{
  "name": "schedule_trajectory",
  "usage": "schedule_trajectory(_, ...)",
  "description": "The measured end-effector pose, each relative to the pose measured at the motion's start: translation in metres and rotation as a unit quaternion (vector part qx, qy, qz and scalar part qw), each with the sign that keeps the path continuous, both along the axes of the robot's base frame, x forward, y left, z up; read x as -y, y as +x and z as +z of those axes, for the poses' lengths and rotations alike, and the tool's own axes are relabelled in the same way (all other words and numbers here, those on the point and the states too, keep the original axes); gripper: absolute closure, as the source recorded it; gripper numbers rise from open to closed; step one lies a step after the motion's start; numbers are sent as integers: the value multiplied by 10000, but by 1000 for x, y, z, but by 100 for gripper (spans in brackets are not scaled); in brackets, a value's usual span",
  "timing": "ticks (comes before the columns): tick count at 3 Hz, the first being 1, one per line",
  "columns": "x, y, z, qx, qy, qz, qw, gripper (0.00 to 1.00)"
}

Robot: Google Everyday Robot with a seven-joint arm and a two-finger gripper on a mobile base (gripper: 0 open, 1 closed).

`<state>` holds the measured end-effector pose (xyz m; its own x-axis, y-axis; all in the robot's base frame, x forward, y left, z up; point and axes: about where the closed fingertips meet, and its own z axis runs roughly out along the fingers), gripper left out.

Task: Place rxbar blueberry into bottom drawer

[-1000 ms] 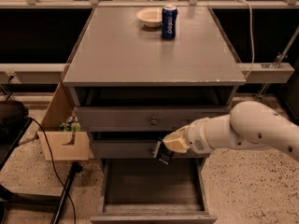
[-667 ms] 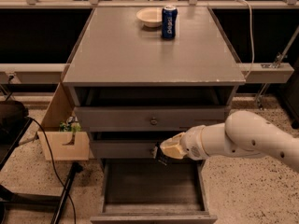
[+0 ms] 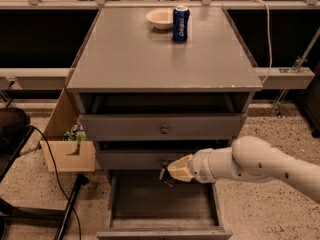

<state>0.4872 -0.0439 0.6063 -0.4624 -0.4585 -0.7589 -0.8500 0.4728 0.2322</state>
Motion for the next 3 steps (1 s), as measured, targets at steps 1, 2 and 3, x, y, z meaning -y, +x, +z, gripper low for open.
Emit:
schedule_trajectory(1, -1, 0, -25, -61, 9, -8, 10000, 100)
schedule_trajectory(2, -1, -2, -62, -168, -99, -3, 9998, 100)
schedule_trajectory(3, -1, -2, -62, -168, -99, -3, 9998, 100)
